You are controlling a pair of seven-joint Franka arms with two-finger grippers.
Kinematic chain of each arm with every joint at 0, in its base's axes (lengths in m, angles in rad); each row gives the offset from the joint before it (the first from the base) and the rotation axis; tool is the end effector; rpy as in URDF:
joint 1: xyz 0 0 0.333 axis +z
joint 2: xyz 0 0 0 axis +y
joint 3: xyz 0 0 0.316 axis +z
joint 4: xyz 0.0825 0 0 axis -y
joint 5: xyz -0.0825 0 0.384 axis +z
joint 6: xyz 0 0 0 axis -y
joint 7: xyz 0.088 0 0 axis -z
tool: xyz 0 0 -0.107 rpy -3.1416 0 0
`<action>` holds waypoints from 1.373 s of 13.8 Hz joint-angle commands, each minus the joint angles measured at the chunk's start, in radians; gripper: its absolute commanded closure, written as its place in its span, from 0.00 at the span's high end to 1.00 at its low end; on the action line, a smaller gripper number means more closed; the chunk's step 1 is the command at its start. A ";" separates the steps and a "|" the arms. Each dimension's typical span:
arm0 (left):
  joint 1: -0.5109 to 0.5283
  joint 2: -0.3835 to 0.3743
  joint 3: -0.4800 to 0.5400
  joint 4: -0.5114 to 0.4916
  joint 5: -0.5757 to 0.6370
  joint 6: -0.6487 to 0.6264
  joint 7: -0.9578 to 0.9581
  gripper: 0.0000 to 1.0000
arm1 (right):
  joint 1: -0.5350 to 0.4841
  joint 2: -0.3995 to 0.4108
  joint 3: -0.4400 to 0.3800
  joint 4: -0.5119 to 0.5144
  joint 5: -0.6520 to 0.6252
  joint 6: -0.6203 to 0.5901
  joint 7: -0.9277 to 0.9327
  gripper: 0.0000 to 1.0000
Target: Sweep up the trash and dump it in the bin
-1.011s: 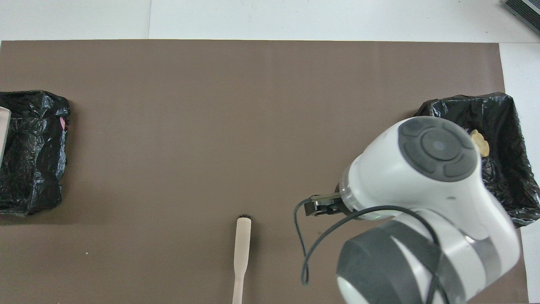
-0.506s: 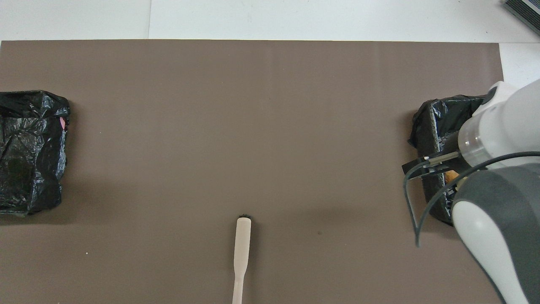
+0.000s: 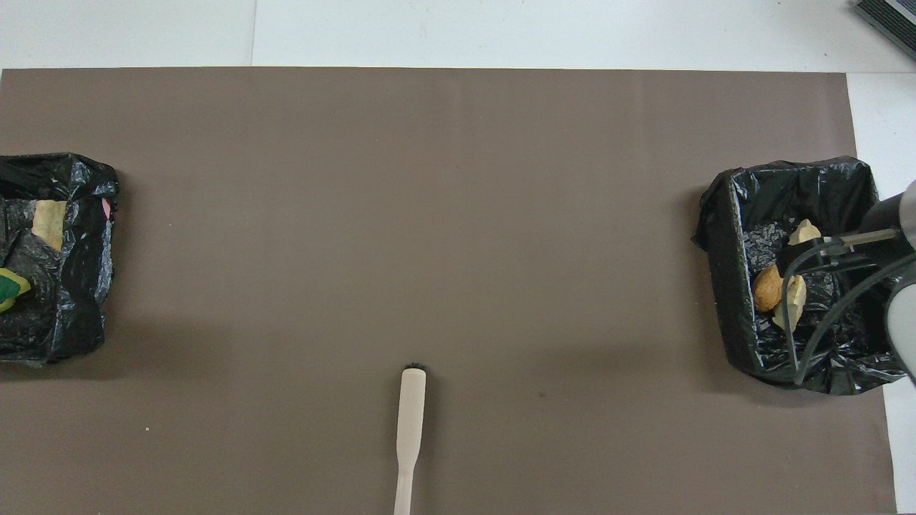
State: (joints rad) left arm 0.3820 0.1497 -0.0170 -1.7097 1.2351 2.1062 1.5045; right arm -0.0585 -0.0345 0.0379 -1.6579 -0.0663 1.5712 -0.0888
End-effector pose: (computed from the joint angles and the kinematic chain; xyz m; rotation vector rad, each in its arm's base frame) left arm 0.5824 0.2709 0.5509 -1.4118 1.6019 0.9285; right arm 0.5414 -0.0179 0.6026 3.0739 0.1075 -0.0859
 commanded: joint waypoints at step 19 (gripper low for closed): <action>-0.395 -0.050 -0.009 -0.022 -0.435 -0.399 -0.303 0.00 | -0.037 0.022 0.017 0.033 0.065 0.013 0.064 1.00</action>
State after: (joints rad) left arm 0.0393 0.1081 -0.0396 -1.7254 0.8812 1.7500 1.2667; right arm -0.0934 -0.0195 0.0529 -1.6363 -0.0171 1.5755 -0.0357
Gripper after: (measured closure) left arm 0.687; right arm 0.000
